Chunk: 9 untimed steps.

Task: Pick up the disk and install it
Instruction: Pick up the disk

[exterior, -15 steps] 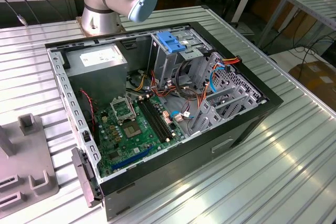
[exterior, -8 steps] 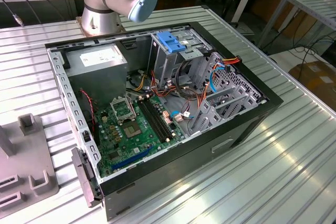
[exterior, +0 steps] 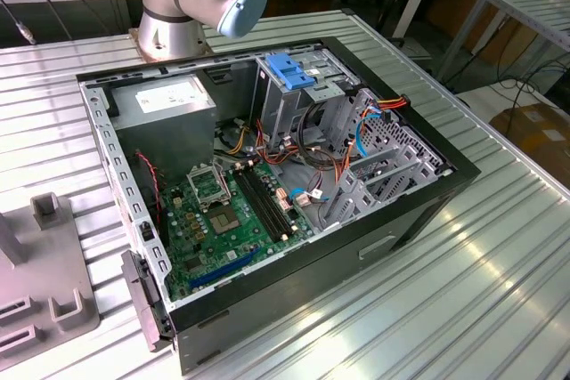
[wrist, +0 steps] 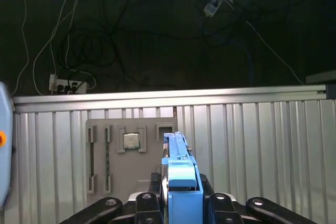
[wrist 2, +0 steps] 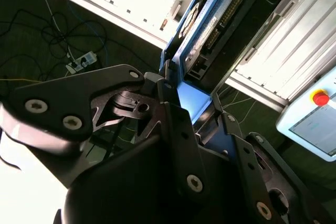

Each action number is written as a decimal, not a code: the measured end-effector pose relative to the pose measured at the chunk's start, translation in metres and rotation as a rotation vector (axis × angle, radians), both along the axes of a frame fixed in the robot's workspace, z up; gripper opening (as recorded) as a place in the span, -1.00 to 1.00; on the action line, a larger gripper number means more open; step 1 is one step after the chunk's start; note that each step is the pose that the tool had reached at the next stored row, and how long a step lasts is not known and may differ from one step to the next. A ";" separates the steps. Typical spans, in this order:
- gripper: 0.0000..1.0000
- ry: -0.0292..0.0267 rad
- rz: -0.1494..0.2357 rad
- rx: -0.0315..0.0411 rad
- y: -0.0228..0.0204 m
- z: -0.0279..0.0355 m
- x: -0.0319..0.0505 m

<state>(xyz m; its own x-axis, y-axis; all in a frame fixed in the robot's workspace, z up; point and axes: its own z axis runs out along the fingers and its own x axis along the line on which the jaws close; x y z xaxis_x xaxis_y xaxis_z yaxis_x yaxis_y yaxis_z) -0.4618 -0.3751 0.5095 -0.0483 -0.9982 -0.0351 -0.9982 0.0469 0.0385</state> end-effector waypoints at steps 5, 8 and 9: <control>-0.25 0.0020 0.000 0.0000 0.0000 0.0037 0.0001; -0.25 0.0021 0.000 0.0000 0.0000 0.0039 0.0001; -0.25 0.0021 0.000 0.0000 0.0000 0.0039 0.0001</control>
